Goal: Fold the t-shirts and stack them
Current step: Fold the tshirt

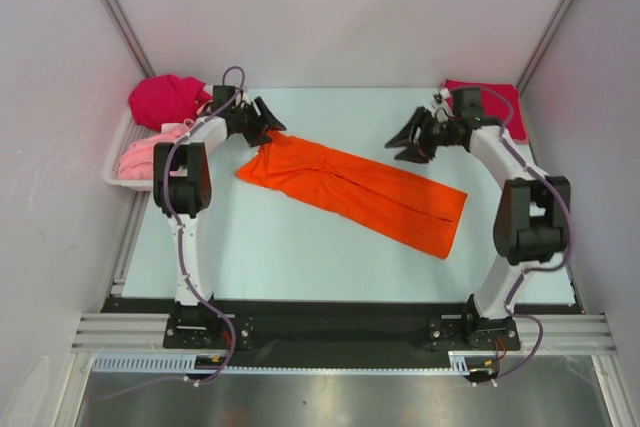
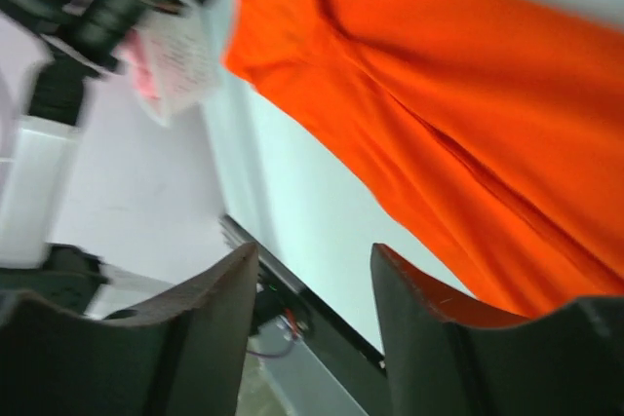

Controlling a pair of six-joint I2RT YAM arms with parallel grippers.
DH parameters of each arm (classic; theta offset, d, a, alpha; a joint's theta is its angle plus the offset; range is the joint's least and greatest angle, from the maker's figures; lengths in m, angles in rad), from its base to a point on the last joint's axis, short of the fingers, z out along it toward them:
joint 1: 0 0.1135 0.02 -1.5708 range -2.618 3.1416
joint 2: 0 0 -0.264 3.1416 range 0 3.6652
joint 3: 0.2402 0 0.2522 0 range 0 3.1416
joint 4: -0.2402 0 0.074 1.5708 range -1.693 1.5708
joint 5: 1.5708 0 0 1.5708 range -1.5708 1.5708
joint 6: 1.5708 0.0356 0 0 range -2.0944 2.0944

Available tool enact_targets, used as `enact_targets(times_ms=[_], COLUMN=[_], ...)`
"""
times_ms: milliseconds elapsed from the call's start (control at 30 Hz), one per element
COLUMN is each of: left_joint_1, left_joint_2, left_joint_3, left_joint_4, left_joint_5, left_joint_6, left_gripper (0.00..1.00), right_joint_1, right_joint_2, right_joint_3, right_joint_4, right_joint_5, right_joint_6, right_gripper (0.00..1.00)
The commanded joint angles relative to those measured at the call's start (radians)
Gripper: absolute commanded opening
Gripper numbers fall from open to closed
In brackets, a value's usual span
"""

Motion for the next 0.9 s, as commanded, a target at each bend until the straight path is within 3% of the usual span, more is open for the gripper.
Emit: enact_targets(times_ms=[0, 133, 233, 367, 500, 633, 867], left_joint_1=[-0.018, -0.034, -0.044, -0.042, -0.070, -0.113, -0.123], left_joint_2=[-0.176, -0.392, -0.527, -0.731, -0.949, -0.978, -0.876], left_joint_3=[0.037, -0.046, -0.220, -0.635, -0.958, -1.043, -1.086], left_joint_4=[-0.088, -0.132, -0.100, 0.095, 0.255, 0.263, 0.313], left_joint_5=[-0.081, -0.175, -0.235, -0.269, -0.413, -0.561, -0.649], left_joint_6=[0.093, 0.132, 0.127, -0.036, -0.224, -0.247, -0.324], left_gripper=[0.71, 0.72, 0.77, 0.75, 0.77, 0.76, 0.70], right_joint_1=[-0.022, -0.048, -0.046, -0.034, -0.020, 0.000, 0.001], right_joint_2=[-0.135, -0.307, -0.393, -0.473, -0.559, -0.645, -0.758], right_joint_3=[-0.194, -0.342, -0.419, -0.485, -0.518, -0.538, -0.578], right_joint_4=[-0.205, -0.248, -0.237, -0.232, -0.234, -0.245, -0.300], right_joint_5=[0.111, 0.197, 0.170, 0.139, 0.116, 0.127, 0.151], right_joint_6=[-0.225, -0.272, -0.264, -0.241, -0.204, -0.177, -0.146], right_gripper=[0.58, 0.59, 0.61, 0.61, 0.62, 0.63, 0.64])
